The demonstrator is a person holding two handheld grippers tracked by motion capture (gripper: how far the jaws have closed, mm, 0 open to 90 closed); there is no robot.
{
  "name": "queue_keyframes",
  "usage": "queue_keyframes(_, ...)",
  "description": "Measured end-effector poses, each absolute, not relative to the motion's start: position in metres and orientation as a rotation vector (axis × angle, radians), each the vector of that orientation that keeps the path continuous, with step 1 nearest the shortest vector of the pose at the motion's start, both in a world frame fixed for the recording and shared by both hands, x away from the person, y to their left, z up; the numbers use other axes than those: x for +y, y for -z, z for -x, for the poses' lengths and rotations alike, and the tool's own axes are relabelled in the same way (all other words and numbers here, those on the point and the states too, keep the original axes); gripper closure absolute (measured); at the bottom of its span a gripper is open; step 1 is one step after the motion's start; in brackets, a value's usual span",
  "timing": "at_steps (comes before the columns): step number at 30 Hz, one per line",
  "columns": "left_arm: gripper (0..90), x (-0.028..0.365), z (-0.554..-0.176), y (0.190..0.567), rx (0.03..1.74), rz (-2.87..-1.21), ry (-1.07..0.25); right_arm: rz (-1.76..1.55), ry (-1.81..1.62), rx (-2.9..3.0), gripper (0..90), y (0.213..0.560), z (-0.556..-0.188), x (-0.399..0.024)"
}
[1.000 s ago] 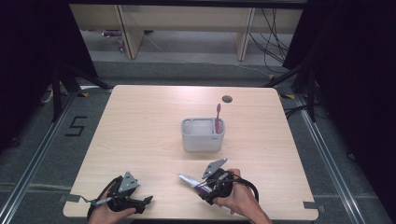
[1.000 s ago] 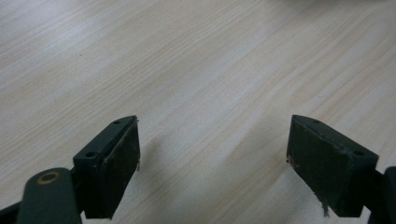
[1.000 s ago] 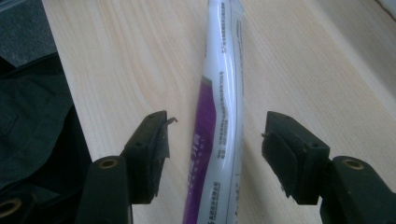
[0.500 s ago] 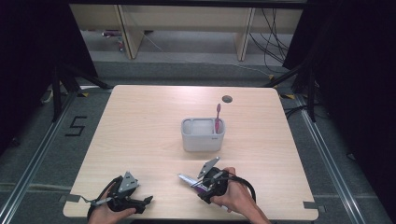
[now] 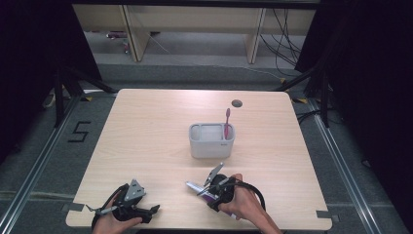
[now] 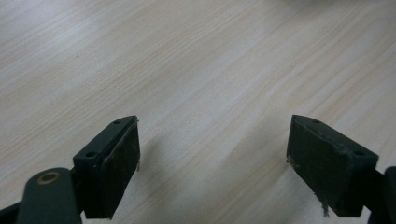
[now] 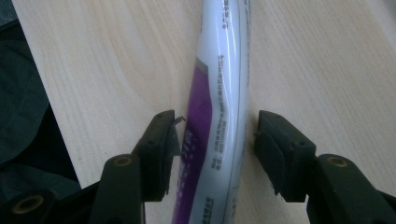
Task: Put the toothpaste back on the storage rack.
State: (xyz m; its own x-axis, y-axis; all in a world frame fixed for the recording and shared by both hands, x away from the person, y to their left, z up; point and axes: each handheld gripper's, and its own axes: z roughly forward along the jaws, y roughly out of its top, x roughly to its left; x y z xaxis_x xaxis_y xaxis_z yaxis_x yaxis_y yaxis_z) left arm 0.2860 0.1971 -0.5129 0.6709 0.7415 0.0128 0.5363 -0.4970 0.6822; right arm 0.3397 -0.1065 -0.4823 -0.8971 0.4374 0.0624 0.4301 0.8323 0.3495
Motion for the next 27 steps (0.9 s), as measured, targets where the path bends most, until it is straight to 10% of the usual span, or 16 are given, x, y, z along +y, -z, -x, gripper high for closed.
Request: queue_keyframes(27,16.8,0.1996,-0.2856,0.5114,0.970,-2.249,-0.397,-0.619,-0.381,3.067,72.8,0.4743,-0.3415,-0.1022)
